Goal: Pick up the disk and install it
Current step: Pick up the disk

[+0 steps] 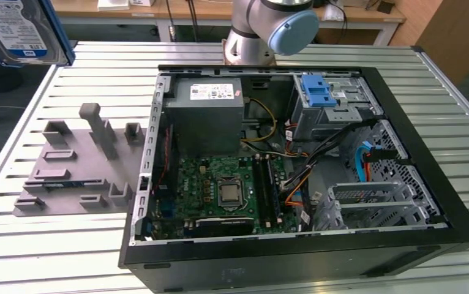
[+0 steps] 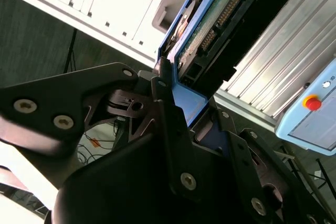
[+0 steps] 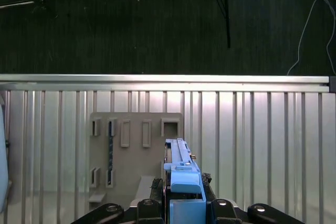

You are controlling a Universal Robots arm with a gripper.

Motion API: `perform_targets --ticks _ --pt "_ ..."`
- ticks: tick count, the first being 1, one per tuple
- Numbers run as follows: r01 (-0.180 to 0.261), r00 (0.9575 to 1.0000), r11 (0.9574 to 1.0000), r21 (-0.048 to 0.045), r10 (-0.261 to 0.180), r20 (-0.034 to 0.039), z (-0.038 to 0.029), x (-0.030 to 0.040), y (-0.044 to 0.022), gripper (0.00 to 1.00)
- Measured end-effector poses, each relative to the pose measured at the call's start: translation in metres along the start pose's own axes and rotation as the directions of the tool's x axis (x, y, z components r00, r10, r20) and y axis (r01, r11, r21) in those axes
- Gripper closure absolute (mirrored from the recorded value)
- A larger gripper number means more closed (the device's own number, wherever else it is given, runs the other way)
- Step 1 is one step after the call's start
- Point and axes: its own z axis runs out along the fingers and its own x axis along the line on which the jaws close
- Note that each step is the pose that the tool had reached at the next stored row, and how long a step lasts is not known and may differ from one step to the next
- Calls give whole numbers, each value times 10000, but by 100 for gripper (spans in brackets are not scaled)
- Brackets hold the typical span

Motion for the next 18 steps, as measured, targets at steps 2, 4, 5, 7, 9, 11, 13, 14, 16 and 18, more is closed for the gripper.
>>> perform_targets --ticks 2,4,5,7,9,11,13,14,16,18 --pt "0 10000 10000 0 0 1 0 0 -11 64" --pt "0 10000 10000 0 0 0 0 0 -23 64" --pt "-1 10000 10000 0 1 0 0 0 -29 64" --pt "0 10000 10000 1 0 0 0 0 -46 64" --pt "-1 10000 10000 0 1 0 -1 0 -55 64" --pt "0 10000 10000 0 0 0 -1 -1 -63 64" --pt "0 10000 10000 0 0 0 -1 0 -71 64" --pt "-1 10000 10000 0 1 0 -1 -1 -75 64" --pt "-1 10000 10000 1 1 0 -1 0 -80 64" --pt "0 10000 10000 0 0 0 -2 -1 -88 64"
